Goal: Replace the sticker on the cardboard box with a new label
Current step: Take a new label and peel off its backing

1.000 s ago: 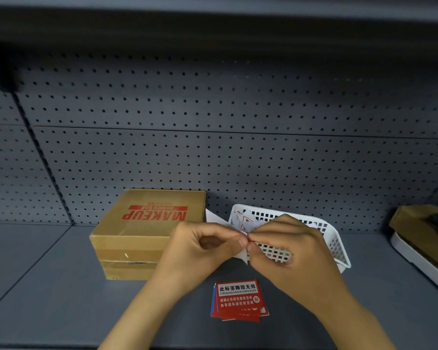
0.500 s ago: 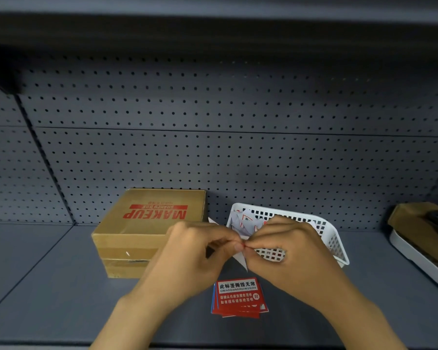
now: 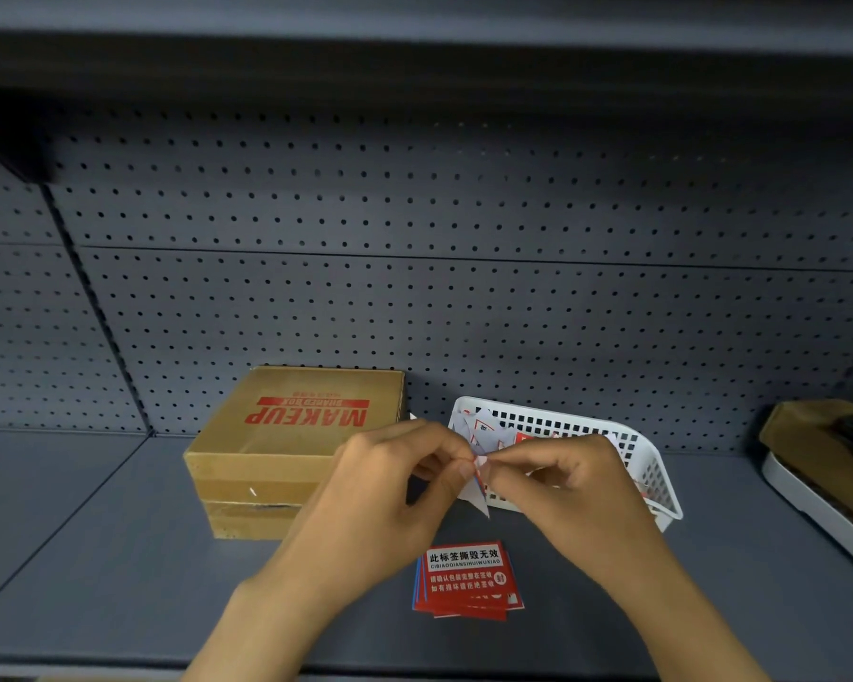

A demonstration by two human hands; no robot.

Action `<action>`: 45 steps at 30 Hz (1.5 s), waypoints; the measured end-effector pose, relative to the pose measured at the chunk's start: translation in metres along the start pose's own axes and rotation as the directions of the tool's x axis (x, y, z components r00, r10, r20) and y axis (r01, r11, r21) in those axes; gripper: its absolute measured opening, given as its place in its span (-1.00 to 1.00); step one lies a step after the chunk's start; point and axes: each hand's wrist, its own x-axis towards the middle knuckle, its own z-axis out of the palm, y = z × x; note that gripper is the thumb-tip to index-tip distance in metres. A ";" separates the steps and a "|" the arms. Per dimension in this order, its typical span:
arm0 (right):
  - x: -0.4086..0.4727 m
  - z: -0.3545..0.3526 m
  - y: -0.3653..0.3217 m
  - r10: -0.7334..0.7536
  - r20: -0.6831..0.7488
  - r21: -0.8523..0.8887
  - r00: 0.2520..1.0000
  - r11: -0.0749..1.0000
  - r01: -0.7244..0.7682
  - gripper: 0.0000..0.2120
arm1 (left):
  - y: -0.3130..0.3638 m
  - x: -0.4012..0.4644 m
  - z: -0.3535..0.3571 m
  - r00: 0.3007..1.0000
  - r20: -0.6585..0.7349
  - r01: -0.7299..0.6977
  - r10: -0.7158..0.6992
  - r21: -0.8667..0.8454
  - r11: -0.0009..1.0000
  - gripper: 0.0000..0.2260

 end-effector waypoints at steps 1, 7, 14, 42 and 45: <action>0.000 0.001 -0.001 0.041 -0.017 0.036 0.999 0.999 -0.040 -0.84 | 0.001 0.000 0.000 1.000 -0.002 0.014 -0.014 -0.018 1.000 -0.95; 0.003 -0.001 0.002 0.194 -0.161 0.170 0.968 0.971 -0.167 -0.79 | 0.001 -0.001 0.002 0.977 -0.090 0.183 -0.196 -0.135 0.974 -0.88; 0.006 -0.019 0.008 0.324 -0.241 0.260 0.915 0.930 -0.260 -0.80 | -0.010 0.003 0.004 0.913 -0.144 0.356 -0.382 -0.177 0.918 -0.86; 0.026 -0.073 0.040 0.299 -0.625 0.373 0.721 0.926 -0.060 -0.90 | -0.025 0.084 0.104 0.868 0.095 0.497 -0.488 -0.167 0.852 -0.80; 0.029 -0.070 0.041 0.274 -0.607 0.342 0.746 0.937 -0.066 -0.90 | -0.022 0.088 0.109 0.895 0.088 0.445 -0.437 -0.223 0.867 -0.81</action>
